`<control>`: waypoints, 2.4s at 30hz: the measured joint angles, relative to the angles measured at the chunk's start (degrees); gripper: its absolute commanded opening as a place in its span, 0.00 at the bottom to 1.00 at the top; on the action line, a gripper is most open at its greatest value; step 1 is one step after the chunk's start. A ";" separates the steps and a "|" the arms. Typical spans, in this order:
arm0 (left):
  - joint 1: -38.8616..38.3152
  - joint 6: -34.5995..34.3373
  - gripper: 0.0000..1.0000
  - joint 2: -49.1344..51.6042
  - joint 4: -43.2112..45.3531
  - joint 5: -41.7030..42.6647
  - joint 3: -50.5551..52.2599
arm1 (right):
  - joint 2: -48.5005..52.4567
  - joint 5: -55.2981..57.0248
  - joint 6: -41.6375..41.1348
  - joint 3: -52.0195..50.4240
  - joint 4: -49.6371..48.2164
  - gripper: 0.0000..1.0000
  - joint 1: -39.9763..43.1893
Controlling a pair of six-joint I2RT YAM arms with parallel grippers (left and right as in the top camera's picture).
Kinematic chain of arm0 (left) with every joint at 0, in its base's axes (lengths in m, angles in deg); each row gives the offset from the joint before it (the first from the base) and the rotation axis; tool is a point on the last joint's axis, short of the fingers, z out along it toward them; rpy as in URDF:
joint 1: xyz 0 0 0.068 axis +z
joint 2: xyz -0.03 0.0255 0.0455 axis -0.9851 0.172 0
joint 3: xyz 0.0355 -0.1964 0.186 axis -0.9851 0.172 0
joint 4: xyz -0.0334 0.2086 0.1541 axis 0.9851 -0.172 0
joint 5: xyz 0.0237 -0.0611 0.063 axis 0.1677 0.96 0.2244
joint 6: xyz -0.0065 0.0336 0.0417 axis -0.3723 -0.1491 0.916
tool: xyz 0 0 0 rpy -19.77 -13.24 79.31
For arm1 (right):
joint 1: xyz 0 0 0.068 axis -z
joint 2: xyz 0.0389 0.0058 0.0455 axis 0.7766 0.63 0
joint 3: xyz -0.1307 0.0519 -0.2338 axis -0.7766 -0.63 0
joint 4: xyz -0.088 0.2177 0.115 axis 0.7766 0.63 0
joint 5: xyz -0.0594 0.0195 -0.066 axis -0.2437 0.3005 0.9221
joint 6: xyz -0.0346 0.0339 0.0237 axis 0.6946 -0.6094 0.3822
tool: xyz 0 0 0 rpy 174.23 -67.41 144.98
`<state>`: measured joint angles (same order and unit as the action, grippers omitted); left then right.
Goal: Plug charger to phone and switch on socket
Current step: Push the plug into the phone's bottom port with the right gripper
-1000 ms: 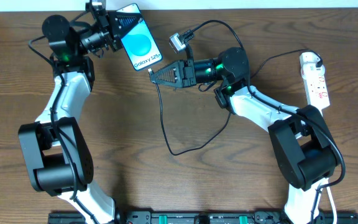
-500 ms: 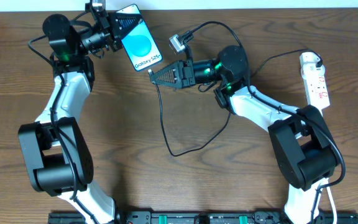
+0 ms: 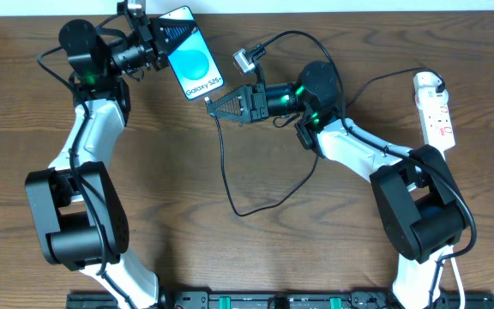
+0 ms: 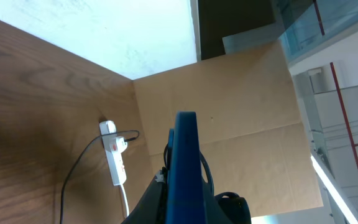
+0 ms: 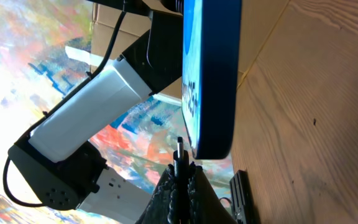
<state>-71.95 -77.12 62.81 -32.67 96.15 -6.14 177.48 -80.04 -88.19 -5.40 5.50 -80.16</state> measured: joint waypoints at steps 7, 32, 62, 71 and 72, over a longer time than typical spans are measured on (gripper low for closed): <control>0.00 -1.22 0.07 0.00 -0.02 0.15 0.00 | 0.00 0.00 0.28 0.00 0.02 0.01 0.00; 0.00 -1.75 0.07 0.00 0.00 1.88 0.00 | 0.00 0.61 0.28 0.00 0.22 0.01 0.00; -0.13 -1.05 0.07 0.00 0.00 2.99 0.00 | 0.00 1.70 0.04 0.00 1.36 0.01 -0.35; -1.20 1.33 0.07 0.00 0.04 2.95 -0.02 | 0.00 1.60 -1.27 0.00 1.57 0.01 -0.35; -1.20 1.42 0.07 0.00 0.04 2.99 0.00 | 0.00 1.60 -1.40 -0.02 1.57 0.01 -0.35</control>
<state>-73.15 -75.70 62.81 -32.63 99.14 -6.14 177.48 -78.44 -89.59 -5.43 7.08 -80.51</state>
